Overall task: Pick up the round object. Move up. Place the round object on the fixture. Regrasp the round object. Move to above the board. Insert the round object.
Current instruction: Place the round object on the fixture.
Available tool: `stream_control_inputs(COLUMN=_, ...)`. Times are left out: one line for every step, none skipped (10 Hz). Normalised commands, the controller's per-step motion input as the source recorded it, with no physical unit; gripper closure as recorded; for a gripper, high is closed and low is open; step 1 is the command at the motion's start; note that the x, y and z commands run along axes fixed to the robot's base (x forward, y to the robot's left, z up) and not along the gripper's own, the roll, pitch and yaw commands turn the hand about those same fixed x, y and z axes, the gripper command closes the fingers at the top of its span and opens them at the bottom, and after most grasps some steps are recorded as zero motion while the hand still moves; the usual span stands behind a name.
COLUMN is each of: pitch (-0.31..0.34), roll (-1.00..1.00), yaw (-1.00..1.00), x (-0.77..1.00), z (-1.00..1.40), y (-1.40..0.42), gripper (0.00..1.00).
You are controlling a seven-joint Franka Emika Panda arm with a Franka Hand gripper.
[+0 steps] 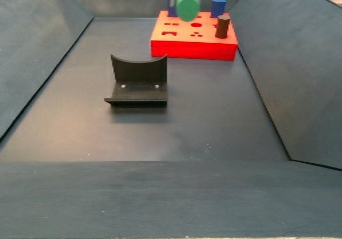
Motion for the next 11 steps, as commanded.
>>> stream_control_inputs(pitch=0.128, roll=-1.00, yaw=-0.02, x=1.00, z=-0.13, y=-0.09, gripper=1.00)
stream_control_inputs(pitch=0.132, roll=-1.00, yaw=-0.02, x=1.00, z=-0.14, y=-0.07, gripper=1.00)
stream_control_inputs(pitch=0.137, roll=-1.00, yaw=-0.04, x=1.00, z=-0.11, y=-0.03, gripper=1.00)
stream_control_inputs(pitch=0.147, roll=-1.00, yaw=-0.05, x=1.00, z=-0.07, y=-0.01, gripper=1.00)
stream_control_inputs(pitch=0.149, roll=-1.00, yaw=-0.06, x=1.00, z=-0.06, y=0.01, gripper=1.00)
stream_control_inputs(pitch=0.151, roll=-1.00, yaw=-0.07, x=0.97, z=-0.05, y=0.02, gripper=1.00)
stream_control_inputs(pitch=0.150, roll=-1.00, yaw=-0.08, x=0.88, z=-0.04, y=0.04, gripper=1.00)
stream_control_inputs(pitch=0.150, roll=-1.00, yaw=-0.10, x=0.76, z=-0.02, y=0.04, gripper=1.00)
stream_control_inputs(pitch=0.151, roll=-1.00, yaw=-0.11, x=0.70, z=-0.02, y=0.05, gripper=1.00)
stream_control_inputs(pitch=0.151, roll=-1.00, yaw=-0.12, x=0.58, z=-0.02, y=0.04, gripper=1.00)
stream_control_inputs(pitch=0.151, roll=-1.00, yaw=-0.14, x=0.49, z=-0.02, y=0.04, gripper=1.00)
